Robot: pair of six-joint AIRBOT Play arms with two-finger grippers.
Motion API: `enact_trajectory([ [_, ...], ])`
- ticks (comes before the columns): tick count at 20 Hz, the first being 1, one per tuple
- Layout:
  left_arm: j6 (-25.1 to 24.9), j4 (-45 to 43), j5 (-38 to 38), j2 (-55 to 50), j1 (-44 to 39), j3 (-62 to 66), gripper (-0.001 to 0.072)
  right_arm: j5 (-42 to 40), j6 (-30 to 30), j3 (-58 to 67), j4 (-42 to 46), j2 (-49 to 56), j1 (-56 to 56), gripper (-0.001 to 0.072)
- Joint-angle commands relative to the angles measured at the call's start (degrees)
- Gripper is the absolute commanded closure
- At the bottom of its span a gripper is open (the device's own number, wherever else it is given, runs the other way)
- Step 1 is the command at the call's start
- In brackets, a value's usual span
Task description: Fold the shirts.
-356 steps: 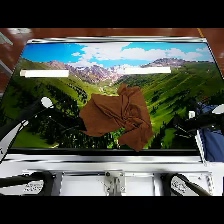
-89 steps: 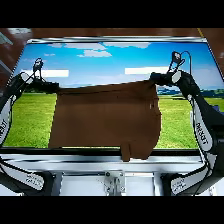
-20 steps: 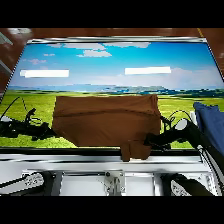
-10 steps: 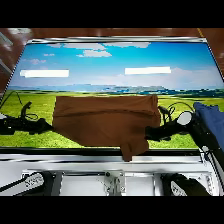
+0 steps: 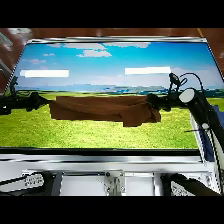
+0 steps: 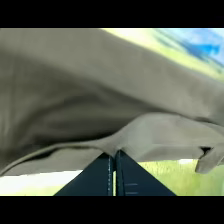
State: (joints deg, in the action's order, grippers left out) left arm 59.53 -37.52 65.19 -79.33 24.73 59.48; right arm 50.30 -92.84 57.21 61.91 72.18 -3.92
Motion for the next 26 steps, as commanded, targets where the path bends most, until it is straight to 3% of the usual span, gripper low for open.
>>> enact_trajectory([
  [1, 1.5, 1.1, -1.6, -7.8, -2.6, 7.0, 0.0667, -6.8, -0.8, 6.2, 0.1, 8.2, 0.9, 0.0649],
  [6, 3.5, 1.1, -1.7, -15.1, -2.9, 14.5, 0.0667, -6.8, -1.3, 9.9, -0.5, 13.8, 6.9, 0.0649],
  [11, 4.5, 1.1, -1.6, -19.6, -5.9, 15.1, 0.0663, -5.4, -1.2, 9.9, -0.3, 18.9, 5.9, 0.0646],
  [12, 5.2, 1.1, -1.6, -20.1, -6.2, 15.1, 0.0602, -5.8, -1.2, 9.9, -0.3, 19.8, 5.4, 0.0548],
  [14, 7.6, 1.1, -1.5, -20.2, -5.8, 15.2, 0.0248, -6.6, 1.4, 9.9, -0.1, 19.9, 5.3, 0.0034],
  [17, 8.8, 1.1, 3.7, -20.2, -2.4, 17.8, 0.0232, -0.4, 8.0, 10.9, 4.8, 16.6, 8.7, 0.0033],
  [19, 12.5, 1.1, 7.3, -20.2, 0.2, 19.6, 0.0246, 7.0, 4.3, 10.9, 9.2, 15.4, 13.1, 0.0033],
  [22, 13.9, 1.2, 11.6, -19.8, 1.4, 20.3, 0.0246, 15.0, 6.8, 10.8, 4.4, 18.4, 17.5, 0.0033],
  [26, 13.5, 2.3, 15.1, -18.8, -2.0, 20.3, 0.0246, 10.7, 9.4, 10.9, -6.1, 23.2, 17.3, 0.0033],
])
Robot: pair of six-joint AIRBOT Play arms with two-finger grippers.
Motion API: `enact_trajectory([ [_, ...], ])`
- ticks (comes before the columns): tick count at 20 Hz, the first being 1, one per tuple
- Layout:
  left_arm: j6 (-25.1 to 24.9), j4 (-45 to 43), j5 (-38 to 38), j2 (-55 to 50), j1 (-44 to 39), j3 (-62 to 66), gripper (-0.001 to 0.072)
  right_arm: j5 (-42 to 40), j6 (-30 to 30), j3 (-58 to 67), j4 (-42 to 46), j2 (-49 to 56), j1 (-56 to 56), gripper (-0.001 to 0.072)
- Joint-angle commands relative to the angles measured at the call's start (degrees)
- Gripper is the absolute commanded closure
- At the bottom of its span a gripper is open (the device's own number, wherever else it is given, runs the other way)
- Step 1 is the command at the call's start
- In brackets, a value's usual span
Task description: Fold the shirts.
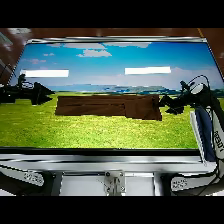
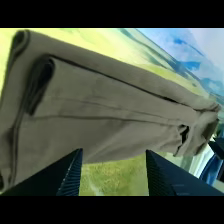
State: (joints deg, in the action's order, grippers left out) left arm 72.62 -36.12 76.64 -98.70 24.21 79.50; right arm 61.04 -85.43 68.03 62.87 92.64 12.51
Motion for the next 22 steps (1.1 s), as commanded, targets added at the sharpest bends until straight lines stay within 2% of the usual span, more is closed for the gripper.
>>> enact_trajectory([
  [1, -0.1, 1.7, 4.0, 0.9, -2.4, 0.3, 0.0246, -1.2, 2.2, 0.0, -10.3, 4.1, 0.8, 0.0033],
  [4, -0.1, 3.9, 4.0, 1.3, -4.9, 0.4, 0.0246, -1.5, 7.2, 0.0, -20.5, 8.3, 0.8, 0.0033],
  [7, -0.6, 6.7, 4.0, 1.3, -7.0, 0.4, 0.0256, -1.2, 8.1, 0.0, -23.4, 11.2, 0.8, 0.0052],
  [9, -1.6, 8.1, 3.0, 1.3, -8.7, 0.4, 0.0301, -1.9, 8.1, 0.0, -22.0, 11.5, 0.9, 0.0350],
  [10, -1.6, 8.1, 1.2, 1.2, -10.0, 0.4, 0.0412, -2.2, 8.1, 0.0, -21.2, 11.5, 0.9, 0.0488],
  [11, -1.6, 8.1, -0.7, 1.2, -11.4, 0.4, 0.0466, -2.1, 8.2, 0.1, -21.0, 11.3, 0.9, 0.0632],
  [12, -1.6, 8.1, -3.1, 1.2, -13.2, 0.4, 0.0512, -1.7, 8.2, 0.1, -21.1, 10.9, 0.9, 0.0647],
  [13, -1.7, 8.1, -5.1, 1.2, -15.2, 0.4, 0.0617, -1.0, 8.5, 0.1, -21.0, 9.8, 0.9, 0.0647],
  [14, -2.7, 8.1, -7.6, 1.2, -17.6, 0.4, 0.0660, -0.3, 9.2, 0.1, -21.0, 8.2, 0.9, 0.0647],
  [16, -4.9, 8.0, -13.4, 0.9, -23.1, 0.3, 0.0665, 0.9, 9.5, 0.1, -20.6, 3.7, 0.9, 0.0647],
  [18, -4.9, 8.1, -19.0, -0.8, -29.3, 0.3, 0.0666, 3.1, 9.4, 0.1, -20.4, -1.6, 0.9, 0.0647],
  [22, -4.9, 8.1, -21.3, -3.3, -39.5, 0.3, 0.0666, 8.6, 8.7, 0.1, -19.9, -12.7, 0.9, 0.0647],
])
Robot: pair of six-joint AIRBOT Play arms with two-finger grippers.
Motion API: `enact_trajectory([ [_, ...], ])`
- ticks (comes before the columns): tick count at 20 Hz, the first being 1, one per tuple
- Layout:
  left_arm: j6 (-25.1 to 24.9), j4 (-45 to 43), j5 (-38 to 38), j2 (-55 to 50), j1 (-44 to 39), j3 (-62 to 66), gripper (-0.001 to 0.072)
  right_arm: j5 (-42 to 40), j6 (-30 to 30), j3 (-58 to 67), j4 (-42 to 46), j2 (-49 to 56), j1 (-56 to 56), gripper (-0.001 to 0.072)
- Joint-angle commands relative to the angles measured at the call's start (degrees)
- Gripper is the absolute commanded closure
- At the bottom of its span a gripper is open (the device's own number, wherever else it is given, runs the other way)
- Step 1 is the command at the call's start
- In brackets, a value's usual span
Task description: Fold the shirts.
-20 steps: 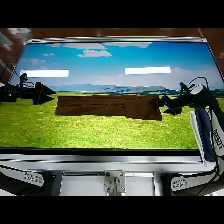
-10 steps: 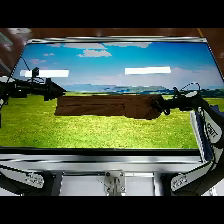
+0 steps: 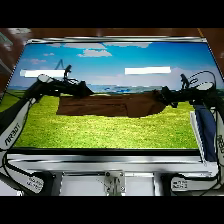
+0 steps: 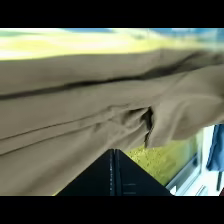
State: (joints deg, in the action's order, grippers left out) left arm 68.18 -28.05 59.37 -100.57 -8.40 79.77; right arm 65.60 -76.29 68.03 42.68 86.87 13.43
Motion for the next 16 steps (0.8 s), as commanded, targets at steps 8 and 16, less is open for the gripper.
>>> enact_trajectory([
  [8, 5.6, 2.5, -16.4, -4.1, -23.8, 0.1, 0.0666, 10.8, -4.8, 0.1, 2.4, -24.3, 0.0, 0.0647],
  [16, 0.3, 23.4, -18.9, -8.4, -27.1, 0.2, 0.0667, 10.4, -8.7, 0.1, 4.3, -31.6, 0.0, 0.0647],
])
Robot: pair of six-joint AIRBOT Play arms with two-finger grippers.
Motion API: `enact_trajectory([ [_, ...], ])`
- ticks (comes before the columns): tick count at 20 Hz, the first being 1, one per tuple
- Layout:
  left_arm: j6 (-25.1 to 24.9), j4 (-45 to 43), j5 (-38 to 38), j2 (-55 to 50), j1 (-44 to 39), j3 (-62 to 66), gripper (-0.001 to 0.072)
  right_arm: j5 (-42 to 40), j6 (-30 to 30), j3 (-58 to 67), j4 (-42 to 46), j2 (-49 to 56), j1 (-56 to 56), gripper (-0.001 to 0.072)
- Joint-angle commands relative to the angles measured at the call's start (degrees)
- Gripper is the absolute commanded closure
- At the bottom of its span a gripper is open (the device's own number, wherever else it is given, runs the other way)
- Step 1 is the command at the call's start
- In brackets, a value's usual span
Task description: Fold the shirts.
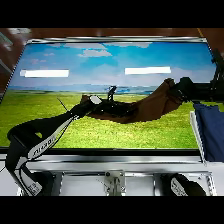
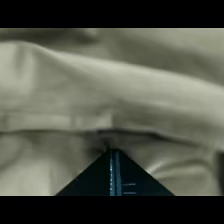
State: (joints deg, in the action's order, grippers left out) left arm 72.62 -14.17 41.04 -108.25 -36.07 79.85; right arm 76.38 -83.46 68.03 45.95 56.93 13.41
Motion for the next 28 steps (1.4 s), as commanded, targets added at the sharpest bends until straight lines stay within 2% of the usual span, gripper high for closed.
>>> enact_trajectory([
  [1, -5.4, 10.1, 1.0, 0.3, 3.1, 0.0, 0.0668, -1.1, -1.7, 0.0, 1.8, -1.6, 0.0, 0.0647],
  [4, -5.2, 2.8, 0.0, 8.7, 13.3, -0.2, 0.0673, -6.9, -4.1, 0.0, 2.5, 0.0, -2.0, 0.0647],
  [8, -5.3, -9.5, -0.5, 28.2, 31.7, -0.1, 0.0671, -17.8, -4.2, 0.0, 0.0, 6.9, -15.7, 0.0648],
  [11, -5.3, -13.4, 2.0, 41.6, 44.3, -0.1, 0.0670, -32.6, -3.8, 0.1, -2.7, 13.8, -29.7, 0.0648],
  [14, -4.4, -14.6, 8.6, 51.9, 54.1, -0.2, 0.0669, -47.1, -4.4, 0.1, -4.7, 23.1, -41.2, 0.0648],
  [16, -3.3, -14.6, 10.6, 56.9, 57.4, -0.2, 0.0669, -52.8, -4.4, 0.1, -10.5, 29.8, -45.9, 0.0648],
  [19, -3.4, -14.6, 11.2, 62.2, 59.4, -0.2, 0.0668, -56.1, -4.3, 0.1, -21.3, 37.4, -49.8, 0.0648],
  [22, -3.4, -14.6, 11.7, 63.9, 59.5, -0.2, 0.0669, -58.2, -4.3, 0.2, -28.0, 40.4, -50.8, 0.0647],
  [23, -3.4, -14.6, 12.7, 63.8, 59.5, -0.3, 0.0668, -59.3, -4.2, 0.2, -29.7, 40.5, -50.8, 0.0626],
  [24, -3.4, -14.6, 14.0, 63.6, 59.5, -0.4, 0.0668, -60.3, -4.0, 0.3, -30.9, 40.5, -50.8, 0.0506],
  [25, -3.7, -14.6, 15.2, 63.5, 59.5, -1.0, 0.0668, -60.5, -4.0, 0.6, -32.2, 40.5, -50.8, 0.0167],
  [26, -4.1, -14.6, 16.2, 63.4, 59.5, -1.9, 0.0668, -60.6, -3.9, 1.0, -33.0, 40.5, -50.8, 0.0049],
  [28, -4.1, -14.6, 17.2, 63.3, 59.5, -4.2, 0.0669, -61.0, -0.8, 2.5, -33.2, 40.1, -50.1, 0.0050],
])
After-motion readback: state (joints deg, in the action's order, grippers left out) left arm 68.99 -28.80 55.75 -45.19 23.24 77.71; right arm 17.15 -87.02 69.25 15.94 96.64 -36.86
